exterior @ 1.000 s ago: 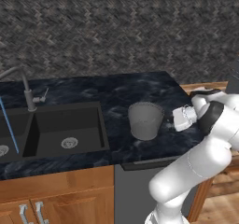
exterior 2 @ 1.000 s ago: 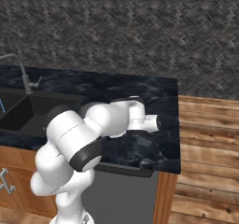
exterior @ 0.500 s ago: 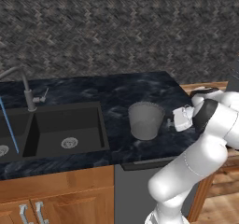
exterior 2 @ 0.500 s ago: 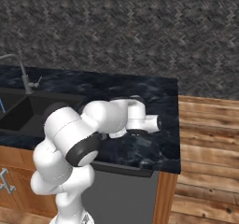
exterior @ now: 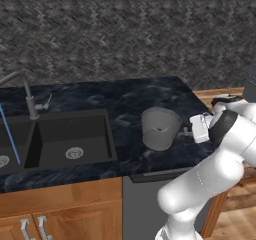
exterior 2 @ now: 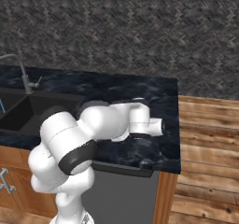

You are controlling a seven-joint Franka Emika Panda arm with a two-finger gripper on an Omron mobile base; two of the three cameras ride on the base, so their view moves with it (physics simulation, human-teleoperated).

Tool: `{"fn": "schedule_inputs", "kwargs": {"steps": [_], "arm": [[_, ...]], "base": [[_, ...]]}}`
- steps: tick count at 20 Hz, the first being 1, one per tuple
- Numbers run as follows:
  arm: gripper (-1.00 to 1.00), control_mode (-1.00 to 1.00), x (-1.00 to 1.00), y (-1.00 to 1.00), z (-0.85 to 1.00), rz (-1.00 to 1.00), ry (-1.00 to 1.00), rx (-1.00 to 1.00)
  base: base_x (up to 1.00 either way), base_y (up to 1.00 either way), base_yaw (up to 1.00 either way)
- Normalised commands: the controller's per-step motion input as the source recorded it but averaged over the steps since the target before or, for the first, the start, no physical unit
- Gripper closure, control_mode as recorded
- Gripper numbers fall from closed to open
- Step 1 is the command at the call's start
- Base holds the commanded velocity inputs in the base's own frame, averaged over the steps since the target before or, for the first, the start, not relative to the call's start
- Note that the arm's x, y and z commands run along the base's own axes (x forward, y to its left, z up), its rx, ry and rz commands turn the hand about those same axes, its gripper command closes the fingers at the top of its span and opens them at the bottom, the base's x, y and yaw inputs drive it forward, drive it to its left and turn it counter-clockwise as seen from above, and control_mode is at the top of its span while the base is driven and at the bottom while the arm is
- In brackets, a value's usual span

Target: Turn on the sink faucet and place the jug under the water for a few seconds to fill it up.

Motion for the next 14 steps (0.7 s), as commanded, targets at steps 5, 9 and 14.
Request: {"fn": "schedule_inputs", "kwargs": {"steps": [5,9,14], "arm": [[1.00,-1.00,-0.33,0.15,0.45,0.00,-0.05,0.00],[1.00,-1.00,-0.27,0.14,0.56,0.00,0.00,0.00],[1.00,-1.00,-0.24,0.08,0.69,0.00,0.00,0.00]], "base": [[0.00,0.00,0.00],[0.00,0.00,0.00],[0.00,0.00,0.00]]}}
